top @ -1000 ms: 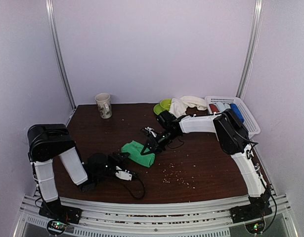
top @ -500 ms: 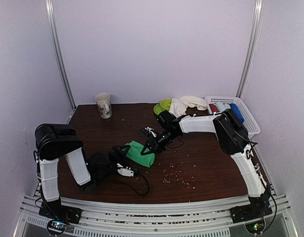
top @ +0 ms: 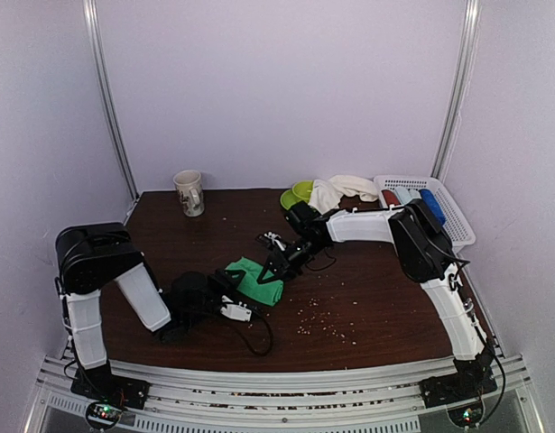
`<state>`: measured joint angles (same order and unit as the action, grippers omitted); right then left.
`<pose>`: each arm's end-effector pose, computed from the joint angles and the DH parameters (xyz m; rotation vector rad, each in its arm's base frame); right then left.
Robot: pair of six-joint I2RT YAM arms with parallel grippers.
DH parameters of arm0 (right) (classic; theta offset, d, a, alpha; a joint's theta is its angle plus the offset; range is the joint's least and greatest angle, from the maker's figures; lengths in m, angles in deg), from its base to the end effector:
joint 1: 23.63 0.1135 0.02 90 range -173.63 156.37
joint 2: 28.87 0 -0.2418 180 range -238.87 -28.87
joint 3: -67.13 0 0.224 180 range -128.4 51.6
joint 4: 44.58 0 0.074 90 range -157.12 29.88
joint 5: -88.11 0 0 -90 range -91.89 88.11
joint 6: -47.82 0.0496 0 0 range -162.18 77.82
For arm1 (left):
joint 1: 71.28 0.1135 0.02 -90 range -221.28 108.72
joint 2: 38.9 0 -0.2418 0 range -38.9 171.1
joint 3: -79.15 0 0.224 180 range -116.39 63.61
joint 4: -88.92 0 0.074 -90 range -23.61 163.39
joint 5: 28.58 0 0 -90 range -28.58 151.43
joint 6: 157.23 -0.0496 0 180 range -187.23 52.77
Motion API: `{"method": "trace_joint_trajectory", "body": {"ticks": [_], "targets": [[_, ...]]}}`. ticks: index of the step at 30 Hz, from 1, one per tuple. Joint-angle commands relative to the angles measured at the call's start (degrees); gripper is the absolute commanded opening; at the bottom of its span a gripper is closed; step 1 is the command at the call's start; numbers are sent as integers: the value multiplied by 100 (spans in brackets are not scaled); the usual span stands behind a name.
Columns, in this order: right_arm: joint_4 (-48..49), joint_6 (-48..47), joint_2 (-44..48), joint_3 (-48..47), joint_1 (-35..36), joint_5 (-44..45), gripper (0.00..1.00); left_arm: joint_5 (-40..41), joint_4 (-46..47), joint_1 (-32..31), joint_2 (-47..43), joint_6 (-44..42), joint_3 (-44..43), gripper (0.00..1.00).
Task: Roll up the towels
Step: Roll the towel at the center of the board.
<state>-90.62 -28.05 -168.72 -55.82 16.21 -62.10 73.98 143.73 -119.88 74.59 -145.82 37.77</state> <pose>0.3287 0.3303 0.1164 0.9234 -2.4312 -1.6120 0.2078 -0.2194 0.0857 1.6316 0.9817 0.5631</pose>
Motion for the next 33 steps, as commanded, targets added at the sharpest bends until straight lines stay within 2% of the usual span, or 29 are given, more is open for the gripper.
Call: {"method": "trace_joint_trajectory", "body": {"ticks": [1,4,7,10,14,17,21,27,33], "targets": [[-422,-192,-227,-32,33,203,7,-107,-1435,-18,-73,211,-243,56],[-465,-223,-211,-30,33,211,7,-133,-1894,-18,-160,301,-411,38],[-493,-263,-177,-37,33,195,9,-226,-2520,-18,-342,417,-551,12],[-575,-413,-117,-30,25,219,26,-383,-3379,5,-583,589,-752,2],[-521,-554,10,76,29,263,55,-792,-4967,90,-919,800,-1203,1],[-370,-565,89,160,25,213,66,-1225,-5864,229,-1135,870,-1556,2],[-162,-483,133,205,26,36,69,-1695,-6853,391,-1219,845,-2062,4],[33,-426,228,322,54,-128,69,-1944,-8216,595,-756,848,-2918,7],[126,-452,305,397,126,-280,71,-2049,-9013,694,-336,923,-3527,8]]}}
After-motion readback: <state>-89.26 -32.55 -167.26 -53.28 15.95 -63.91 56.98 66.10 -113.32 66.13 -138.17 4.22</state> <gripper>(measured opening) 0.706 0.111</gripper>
